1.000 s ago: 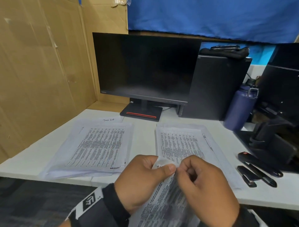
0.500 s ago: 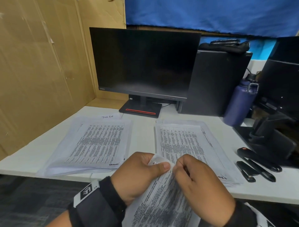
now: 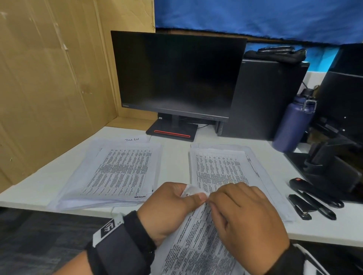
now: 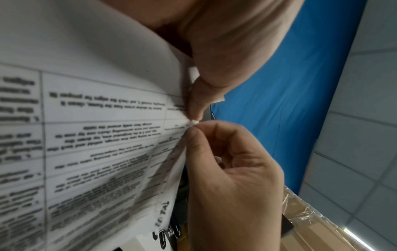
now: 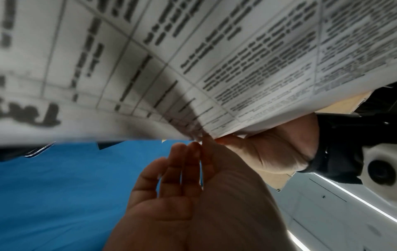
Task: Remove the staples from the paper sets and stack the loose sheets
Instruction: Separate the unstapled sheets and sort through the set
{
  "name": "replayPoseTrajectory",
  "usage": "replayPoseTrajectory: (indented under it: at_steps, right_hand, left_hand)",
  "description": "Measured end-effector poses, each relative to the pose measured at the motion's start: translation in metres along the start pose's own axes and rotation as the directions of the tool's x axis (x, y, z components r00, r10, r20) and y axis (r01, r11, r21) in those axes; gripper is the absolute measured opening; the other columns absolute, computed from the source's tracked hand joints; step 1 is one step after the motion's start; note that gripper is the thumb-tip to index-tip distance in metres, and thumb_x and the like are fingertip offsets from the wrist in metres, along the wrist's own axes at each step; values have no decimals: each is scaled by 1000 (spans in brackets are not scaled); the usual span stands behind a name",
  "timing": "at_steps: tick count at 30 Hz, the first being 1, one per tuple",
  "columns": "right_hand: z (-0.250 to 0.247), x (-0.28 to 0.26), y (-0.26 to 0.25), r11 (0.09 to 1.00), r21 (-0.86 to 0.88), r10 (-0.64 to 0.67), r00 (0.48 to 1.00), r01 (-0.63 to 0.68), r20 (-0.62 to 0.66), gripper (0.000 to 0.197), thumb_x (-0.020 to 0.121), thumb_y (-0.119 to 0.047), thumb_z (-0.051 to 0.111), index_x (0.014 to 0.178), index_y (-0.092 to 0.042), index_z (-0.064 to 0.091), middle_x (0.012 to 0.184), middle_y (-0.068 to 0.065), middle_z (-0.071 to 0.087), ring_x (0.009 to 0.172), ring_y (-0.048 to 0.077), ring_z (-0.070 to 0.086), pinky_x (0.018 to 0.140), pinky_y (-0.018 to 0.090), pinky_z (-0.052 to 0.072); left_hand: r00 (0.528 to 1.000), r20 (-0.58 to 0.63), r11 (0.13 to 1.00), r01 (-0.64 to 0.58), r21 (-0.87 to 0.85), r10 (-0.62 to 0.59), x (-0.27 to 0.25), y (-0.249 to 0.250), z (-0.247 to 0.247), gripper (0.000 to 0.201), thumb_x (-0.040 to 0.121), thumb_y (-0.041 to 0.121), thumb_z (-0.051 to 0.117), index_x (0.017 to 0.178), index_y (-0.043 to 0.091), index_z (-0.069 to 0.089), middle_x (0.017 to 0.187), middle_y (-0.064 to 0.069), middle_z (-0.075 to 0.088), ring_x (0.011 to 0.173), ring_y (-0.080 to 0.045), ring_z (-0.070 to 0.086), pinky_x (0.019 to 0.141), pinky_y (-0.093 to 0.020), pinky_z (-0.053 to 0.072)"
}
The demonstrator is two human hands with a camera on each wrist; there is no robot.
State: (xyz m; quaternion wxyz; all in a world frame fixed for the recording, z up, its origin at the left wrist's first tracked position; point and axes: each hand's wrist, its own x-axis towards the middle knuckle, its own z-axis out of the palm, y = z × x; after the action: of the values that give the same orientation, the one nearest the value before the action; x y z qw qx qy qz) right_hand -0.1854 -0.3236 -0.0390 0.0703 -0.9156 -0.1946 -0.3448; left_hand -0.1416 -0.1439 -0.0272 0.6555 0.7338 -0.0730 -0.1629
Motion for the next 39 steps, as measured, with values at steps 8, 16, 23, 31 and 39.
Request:
replayPoseTrajectory:
  at_steps: [8, 16, 23, 31, 39]
  right_hand:
    - [3, -4, -12, 990, -135, 42, 998, -48, -48, 16, 80, -21, 55, 88, -21, 70, 86, 0, 61, 72, 28, 54, 67, 39, 31]
    - [5, -4, -16, 975, -168, 138, 988, -148, -72, 18, 83, -25, 54, 67, -21, 60, 63, -2, 55, 60, 28, 55, 64, 39, 31]
    - [7, -6, -11, 960, 56, 274, 962, -274, 9, 12, 77, -29, 54, 66, -23, 54, 57, -9, 49, 57, 20, 53, 62, 35, 39]
    - [6, -1, -12, 851, 344, 415, 910, -396, 22, 16, 71, -16, 63, 65, -22, 50, 53, -7, 45, 52, 10, 45, 51, 28, 40]
    - [-13, 3, 7, 737, 553, 320, 921, -389, 221, 12, 78, -15, 59, 70, -20, 51, 64, -3, 50, 57, 11, 48, 55, 22, 38]
  left_hand:
    - [1000, 14, 1000, -16, -23, 17, 0, 0, 3, 52, 70, 49, 78, 93, 3, 76, 103, -35, 73, 102, -58, 66, 94, -70, 51]
    - [998, 14, 998, -65, 6, 65, -2, -3, 6, 39, 78, 36, 75, 90, -1, 76, 99, -38, 70, 78, -30, 66, 88, -66, 53]
    - [996, 51, 996, -65, -58, 68, -2, -9, 10, 39, 78, 37, 77, 90, -1, 76, 99, -39, 70, 80, -32, 65, 83, -61, 56]
    - [994, 16, 994, -104, -31, 104, 1, -6, 6, 17, 95, 21, 73, 88, 7, 80, 92, -25, 78, 82, -36, 74, 84, -51, 59]
    - [962, -244, 981, -153, -123, 119, 4, 42, -54, 23, 97, 13, 66, 102, -9, 71, 102, -28, 77, 87, -32, 75, 82, -41, 58]
